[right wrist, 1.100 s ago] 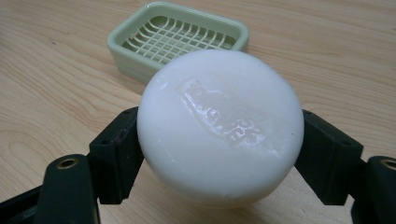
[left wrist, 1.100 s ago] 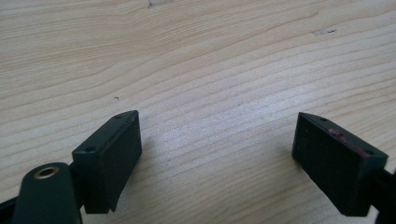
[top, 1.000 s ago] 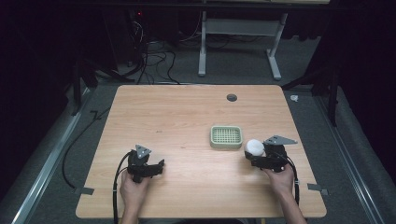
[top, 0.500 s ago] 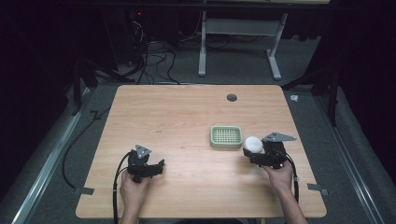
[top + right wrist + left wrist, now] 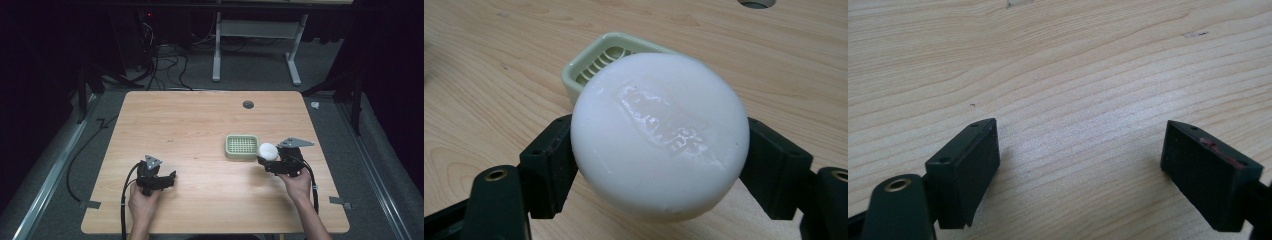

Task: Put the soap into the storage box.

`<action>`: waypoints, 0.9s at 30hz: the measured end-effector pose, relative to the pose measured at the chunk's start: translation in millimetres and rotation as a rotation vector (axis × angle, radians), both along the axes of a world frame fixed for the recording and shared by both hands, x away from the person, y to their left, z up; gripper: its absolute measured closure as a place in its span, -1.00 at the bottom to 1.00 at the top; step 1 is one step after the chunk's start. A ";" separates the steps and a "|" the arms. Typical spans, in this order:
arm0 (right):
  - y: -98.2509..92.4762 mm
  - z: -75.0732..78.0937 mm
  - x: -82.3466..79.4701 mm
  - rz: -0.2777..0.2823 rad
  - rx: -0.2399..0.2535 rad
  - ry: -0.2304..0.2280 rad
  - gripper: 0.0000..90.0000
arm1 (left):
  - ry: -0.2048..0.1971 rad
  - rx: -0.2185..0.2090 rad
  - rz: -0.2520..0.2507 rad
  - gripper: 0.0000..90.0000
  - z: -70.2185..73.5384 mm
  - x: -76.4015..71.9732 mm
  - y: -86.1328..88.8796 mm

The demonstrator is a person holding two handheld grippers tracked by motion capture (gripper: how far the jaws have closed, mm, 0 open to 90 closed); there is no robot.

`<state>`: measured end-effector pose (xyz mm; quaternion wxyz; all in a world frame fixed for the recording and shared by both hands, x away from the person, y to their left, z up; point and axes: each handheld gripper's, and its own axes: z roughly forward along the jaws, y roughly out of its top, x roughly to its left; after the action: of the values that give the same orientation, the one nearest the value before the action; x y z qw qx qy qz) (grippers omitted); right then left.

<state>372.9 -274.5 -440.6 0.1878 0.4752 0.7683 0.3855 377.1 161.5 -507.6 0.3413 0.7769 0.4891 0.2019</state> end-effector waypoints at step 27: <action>22.2 9.5 27.5 0.042 -0.007 -0.009 -0.45 | 0.000 -0.003 -0.001 -0.64 0.0 0.1 0.2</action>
<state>400.4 -252.3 -431.1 0.1846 0.4565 0.7787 0.3889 377.2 161.7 -507.6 0.3424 0.7766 0.4890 0.2011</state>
